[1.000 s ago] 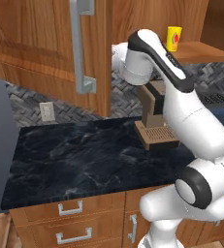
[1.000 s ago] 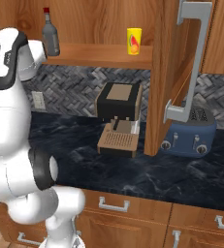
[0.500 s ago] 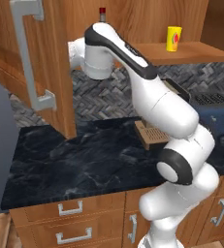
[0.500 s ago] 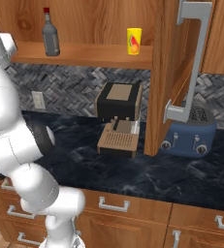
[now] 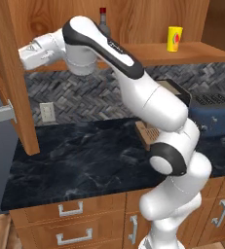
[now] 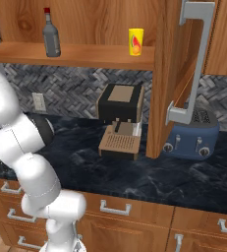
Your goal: Open the cabinet directly in front. Then move the liquor and the cup to the dining counter with the candle on it.
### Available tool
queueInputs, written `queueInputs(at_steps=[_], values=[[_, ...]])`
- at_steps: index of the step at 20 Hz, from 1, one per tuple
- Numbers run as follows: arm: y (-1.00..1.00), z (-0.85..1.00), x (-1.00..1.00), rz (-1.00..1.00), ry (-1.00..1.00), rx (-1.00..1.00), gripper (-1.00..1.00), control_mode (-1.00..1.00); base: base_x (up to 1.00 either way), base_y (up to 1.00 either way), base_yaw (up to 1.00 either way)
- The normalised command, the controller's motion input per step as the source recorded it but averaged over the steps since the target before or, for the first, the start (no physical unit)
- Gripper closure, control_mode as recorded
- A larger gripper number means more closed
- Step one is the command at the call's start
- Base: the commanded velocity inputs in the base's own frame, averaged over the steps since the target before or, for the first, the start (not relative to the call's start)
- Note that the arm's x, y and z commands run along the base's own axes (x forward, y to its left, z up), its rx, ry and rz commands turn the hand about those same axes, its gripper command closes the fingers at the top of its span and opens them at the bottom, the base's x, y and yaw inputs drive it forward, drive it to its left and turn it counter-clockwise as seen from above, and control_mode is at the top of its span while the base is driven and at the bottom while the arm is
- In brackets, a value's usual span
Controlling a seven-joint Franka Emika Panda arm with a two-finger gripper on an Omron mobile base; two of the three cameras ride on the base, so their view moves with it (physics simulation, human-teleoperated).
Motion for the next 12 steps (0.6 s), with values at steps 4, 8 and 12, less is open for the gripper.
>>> queueInputs(at_steps=[4,8,12], values=[[-0.53,0.0,-0.47,-0.45,-0.08,0.0,-1.0,-1.0,0.0,0.0,0.0],[-0.75,-0.05,-0.56,-0.56,-0.04,0.0,-1.0,-1.0,0.0,0.0,0.0],[-0.77,-0.28,-0.51,-0.56,-0.11,0.0,-1.0,-1.0,0.0,0.0,0.0]])
